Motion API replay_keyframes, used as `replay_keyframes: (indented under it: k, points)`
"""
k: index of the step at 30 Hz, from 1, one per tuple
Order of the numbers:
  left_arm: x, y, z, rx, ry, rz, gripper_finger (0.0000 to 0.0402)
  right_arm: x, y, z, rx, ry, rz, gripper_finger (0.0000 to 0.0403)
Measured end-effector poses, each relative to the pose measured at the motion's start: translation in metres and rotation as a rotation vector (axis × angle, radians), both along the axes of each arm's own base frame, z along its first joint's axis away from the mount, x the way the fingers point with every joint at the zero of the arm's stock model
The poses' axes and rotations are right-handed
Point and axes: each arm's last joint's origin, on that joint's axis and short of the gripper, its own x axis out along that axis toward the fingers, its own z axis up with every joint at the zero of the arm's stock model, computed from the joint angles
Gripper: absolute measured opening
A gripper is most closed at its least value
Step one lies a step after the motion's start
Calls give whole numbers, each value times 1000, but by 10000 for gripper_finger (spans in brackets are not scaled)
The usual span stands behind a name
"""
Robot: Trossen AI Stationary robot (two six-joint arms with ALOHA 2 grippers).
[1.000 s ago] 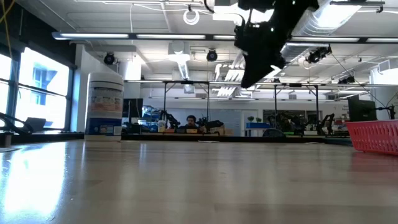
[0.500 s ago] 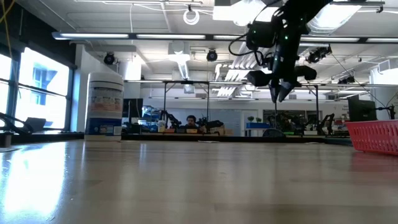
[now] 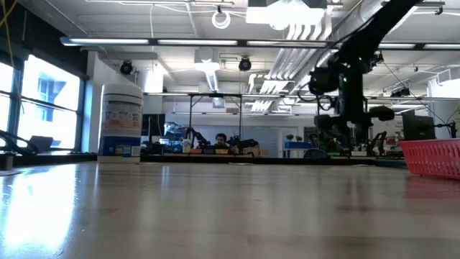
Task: Pick & Place First Aid Supplies
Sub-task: Put the ointment pack into the left red bin
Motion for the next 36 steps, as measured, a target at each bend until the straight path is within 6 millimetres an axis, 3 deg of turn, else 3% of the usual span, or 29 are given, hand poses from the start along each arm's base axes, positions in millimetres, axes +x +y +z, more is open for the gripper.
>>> replay_keyframes:
  k: [7,17,23,29,36]
  points:
    - [0,0,0,0,0,0,111,-20,-18,-19,-152,-70,-76,82]
    - [0,0,0,-1,-1,0,111,-9,-22,-31,-228,46,-87,82]
    - [0,0,0,-1,0,0,111,-2,-37,-30,-150,192,-44,67]
    - [0,0,0,0,0,0,111,-4,-52,-34,-32,261,18,14]
    - [0,0,0,-1,0,0,111,0,-61,-55,90,353,172,5]
